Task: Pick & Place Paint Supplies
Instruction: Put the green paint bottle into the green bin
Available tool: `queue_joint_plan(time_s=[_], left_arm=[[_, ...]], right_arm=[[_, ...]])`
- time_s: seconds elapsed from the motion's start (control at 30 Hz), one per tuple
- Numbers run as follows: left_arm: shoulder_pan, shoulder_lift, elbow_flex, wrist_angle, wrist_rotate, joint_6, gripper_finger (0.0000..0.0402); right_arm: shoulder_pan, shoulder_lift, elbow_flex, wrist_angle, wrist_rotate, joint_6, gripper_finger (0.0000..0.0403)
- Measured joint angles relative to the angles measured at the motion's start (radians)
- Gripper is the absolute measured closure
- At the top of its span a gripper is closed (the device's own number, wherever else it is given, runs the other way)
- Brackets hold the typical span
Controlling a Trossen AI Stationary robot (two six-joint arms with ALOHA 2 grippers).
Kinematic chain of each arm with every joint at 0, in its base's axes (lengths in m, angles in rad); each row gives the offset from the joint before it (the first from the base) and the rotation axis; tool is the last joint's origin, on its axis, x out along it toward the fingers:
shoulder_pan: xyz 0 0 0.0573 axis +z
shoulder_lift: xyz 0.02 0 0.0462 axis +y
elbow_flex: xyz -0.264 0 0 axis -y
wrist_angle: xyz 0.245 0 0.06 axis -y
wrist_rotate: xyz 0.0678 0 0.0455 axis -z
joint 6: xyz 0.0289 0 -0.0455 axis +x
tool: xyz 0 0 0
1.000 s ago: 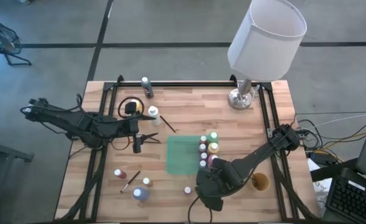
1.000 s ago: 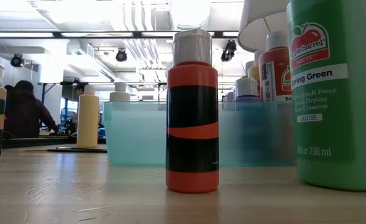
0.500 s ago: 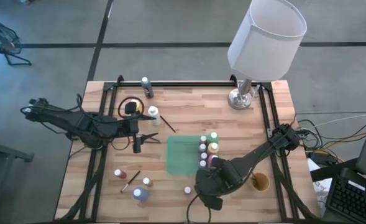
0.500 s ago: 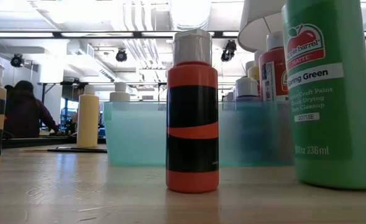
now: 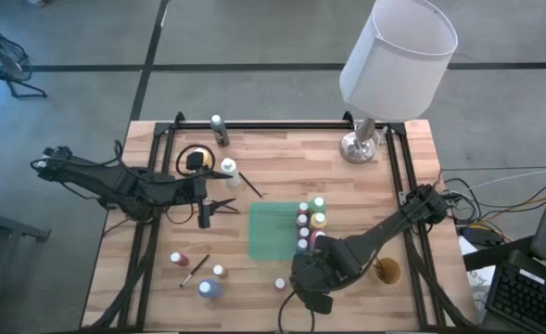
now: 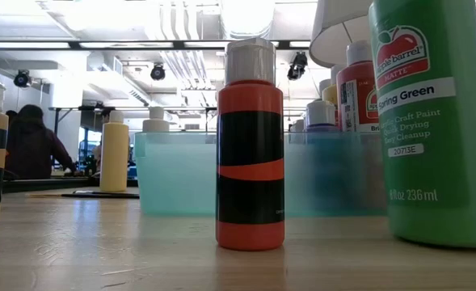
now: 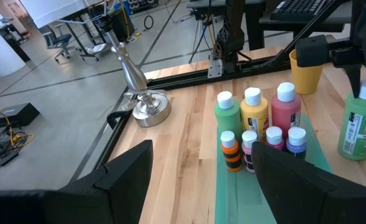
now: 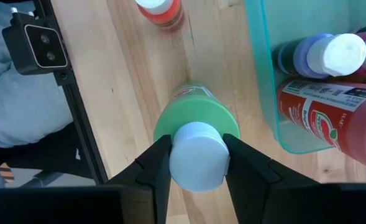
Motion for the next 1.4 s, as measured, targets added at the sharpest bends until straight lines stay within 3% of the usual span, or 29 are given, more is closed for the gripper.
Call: queue_joint_plan(time_s=[0.5, 1.4], left_arm=[[0.0, 0.0, 0.0, 0.0, 0.0, 0.0, 0.0124], [0.0, 0.0, 0.0, 0.0, 0.0, 0.0, 0.0124]], right_arm=[[-0.001, 0.0, 0.013, -0.003, -0.001, -0.047, 0.0288], [-0.079, -0.002, 0.232, -0.135, 0.049, -0.236, 0.0287]])
